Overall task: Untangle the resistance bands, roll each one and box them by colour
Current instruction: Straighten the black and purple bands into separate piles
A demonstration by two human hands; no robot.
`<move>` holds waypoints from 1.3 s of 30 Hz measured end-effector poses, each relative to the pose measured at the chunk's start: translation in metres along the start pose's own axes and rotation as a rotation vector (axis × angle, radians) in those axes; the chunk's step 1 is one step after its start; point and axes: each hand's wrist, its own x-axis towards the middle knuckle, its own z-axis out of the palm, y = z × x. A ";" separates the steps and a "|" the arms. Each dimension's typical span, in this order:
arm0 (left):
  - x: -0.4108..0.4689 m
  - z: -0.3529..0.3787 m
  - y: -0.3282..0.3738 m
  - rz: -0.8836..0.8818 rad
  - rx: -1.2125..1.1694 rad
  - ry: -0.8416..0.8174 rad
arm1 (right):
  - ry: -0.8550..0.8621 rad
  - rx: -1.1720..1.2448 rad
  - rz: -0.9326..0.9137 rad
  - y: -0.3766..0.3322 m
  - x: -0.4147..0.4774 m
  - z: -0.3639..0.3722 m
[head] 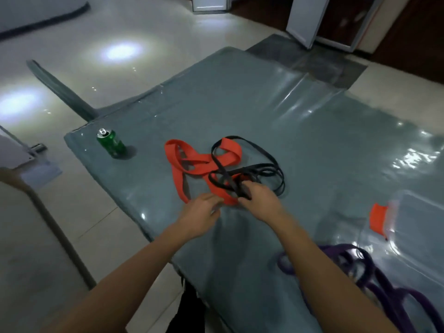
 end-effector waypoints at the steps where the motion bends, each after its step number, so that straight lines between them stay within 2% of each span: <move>1: 0.010 -0.005 -0.012 0.020 -0.011 -0.001 | -0.002 -0.044 0.037 -0.008 0.012 0.003; 4: 0.038 -0.017 -0.047 0.078 -0.039 -0.009 | -0.060 -0.215 0.141 -0.022 0.040 0.018; 6: 0.058 -0.023 -0.066 0.099 -0.066 -0.012 | -0.075 -0.247 0.197 -0.025 0.054 0.027; 14: 0.113 -0.026 -0.099 0.254 -0.178 -0.013 | -0.091 -0.018 0.231 -0.031 0.081 0.022; 18: 0.137 -0.029 -0.106 0.305 -0.232 -0.031 | 0.037 0.104 0.236 -0.025 0.090 0.006; 25: 0.192 -0.051 -0.095 0.370 -0.331 0.036 | 0.293 0.237 0.221 -0.022 0.120 -0.061; 29: 0.239 -0.071 -0.071 0.384 -0.405 0.118 | 0.428 0.185 0.163 -0.011 0.136 -0.087; 33: 0.291 -0.082 -0.046 0.431 -0.367 0.164 | 0.584 0.119 0.168 0.013 0.140 -0.100; 36: 0.318 -0.071 -0.034 0.477 -0.305 0.130 | 0.565 0.055 0.229 0.039 0.142 -0.093; 39: 0.331 -0.043 -0.031 0.481 -0.209 -0.032 | 0.416 0.021 0.318 0.065 0.143 -0.073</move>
